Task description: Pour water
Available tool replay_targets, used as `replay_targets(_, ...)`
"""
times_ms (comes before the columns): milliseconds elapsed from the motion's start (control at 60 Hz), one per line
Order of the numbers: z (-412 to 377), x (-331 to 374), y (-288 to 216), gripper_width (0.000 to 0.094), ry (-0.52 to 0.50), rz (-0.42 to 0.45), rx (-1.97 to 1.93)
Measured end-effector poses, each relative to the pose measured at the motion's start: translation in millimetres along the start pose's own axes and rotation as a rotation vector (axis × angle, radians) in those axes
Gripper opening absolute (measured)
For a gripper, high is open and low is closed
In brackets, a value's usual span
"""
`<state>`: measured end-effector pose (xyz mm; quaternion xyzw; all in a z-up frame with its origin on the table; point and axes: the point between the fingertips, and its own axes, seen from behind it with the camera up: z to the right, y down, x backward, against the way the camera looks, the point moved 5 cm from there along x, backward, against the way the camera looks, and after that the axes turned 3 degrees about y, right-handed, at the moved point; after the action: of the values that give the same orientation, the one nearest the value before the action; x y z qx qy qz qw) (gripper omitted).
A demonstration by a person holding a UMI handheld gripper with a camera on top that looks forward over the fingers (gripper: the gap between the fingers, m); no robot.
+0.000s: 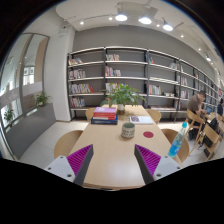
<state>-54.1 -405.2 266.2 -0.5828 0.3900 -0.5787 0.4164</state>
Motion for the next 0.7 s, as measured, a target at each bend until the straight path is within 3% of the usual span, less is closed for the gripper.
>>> replay_targets(300, 69.7, -11.8, 36.7, 0.0838, 0.064, 0.003, -0.017)
replay_targets(583, 234.1, -29.9, 85.5, 0.0822, 0.236, -0.039, -0.059)
replay_targets(700, 289.1, -79.2, 93.1, 0.0822, 0.265, -0.036, -0.055)
